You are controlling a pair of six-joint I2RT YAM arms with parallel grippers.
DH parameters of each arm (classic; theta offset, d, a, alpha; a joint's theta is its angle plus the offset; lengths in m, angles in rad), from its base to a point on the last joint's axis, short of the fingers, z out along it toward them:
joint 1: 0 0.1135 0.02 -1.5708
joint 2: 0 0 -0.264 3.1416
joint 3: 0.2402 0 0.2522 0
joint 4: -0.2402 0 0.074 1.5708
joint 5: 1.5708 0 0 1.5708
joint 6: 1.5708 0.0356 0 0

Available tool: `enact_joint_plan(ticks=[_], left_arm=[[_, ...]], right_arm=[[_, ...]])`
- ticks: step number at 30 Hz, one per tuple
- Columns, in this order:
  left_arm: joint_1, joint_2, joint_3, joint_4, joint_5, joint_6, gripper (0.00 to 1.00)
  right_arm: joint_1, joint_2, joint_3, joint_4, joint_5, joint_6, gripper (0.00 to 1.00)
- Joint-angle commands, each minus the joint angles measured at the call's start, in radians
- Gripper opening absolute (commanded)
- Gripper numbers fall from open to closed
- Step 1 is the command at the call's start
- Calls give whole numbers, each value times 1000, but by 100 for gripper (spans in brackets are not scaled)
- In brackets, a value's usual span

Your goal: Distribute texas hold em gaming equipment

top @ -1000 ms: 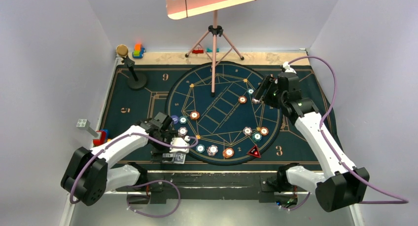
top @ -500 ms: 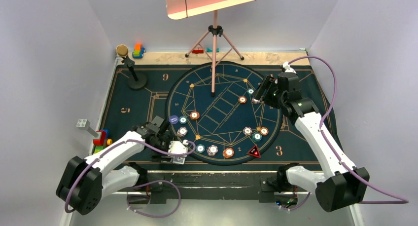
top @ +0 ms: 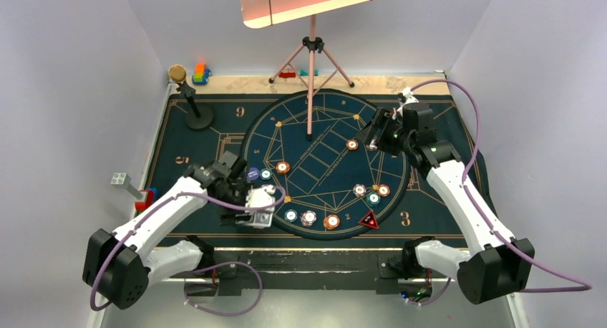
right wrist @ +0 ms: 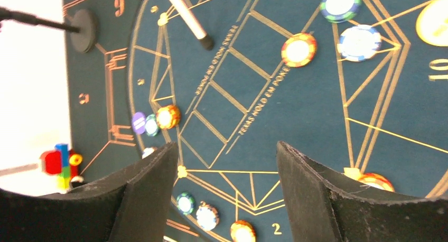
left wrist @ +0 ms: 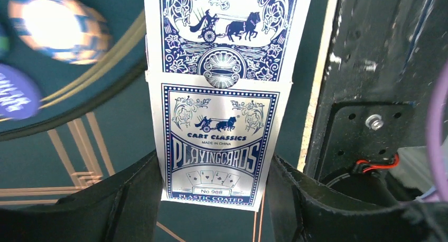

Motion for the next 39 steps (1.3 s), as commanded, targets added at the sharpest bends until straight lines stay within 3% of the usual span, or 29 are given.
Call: enact_joint_plan(ticks=[1, 9, 17, 25, 35, 39], left_arm=[[0, 46, 244, -88, 73, -181, 3], [3, 253, 666, -148, 91, -417, 0], [2, 379, 928, -193, 72, -511, 0], [1, 454, 1037, -225, 73, -528, 0], [0, 437, 1035, -215, 80, -513, 0], [-1, 435, 1049, -223, 95, -505, 0]], right_arm=[[-3, 19, 21, 127, -229, 4, 73], [26, 33, -59, 434, -566, 148, 86], [195, 155, 0, 654, -699, 261, 92], [236, 292, 61, 757, -781, 321, 95], [286, 433, 169, 762, -800, 333, 96], [301, 486, 189, 783, -826, 358, 88]])
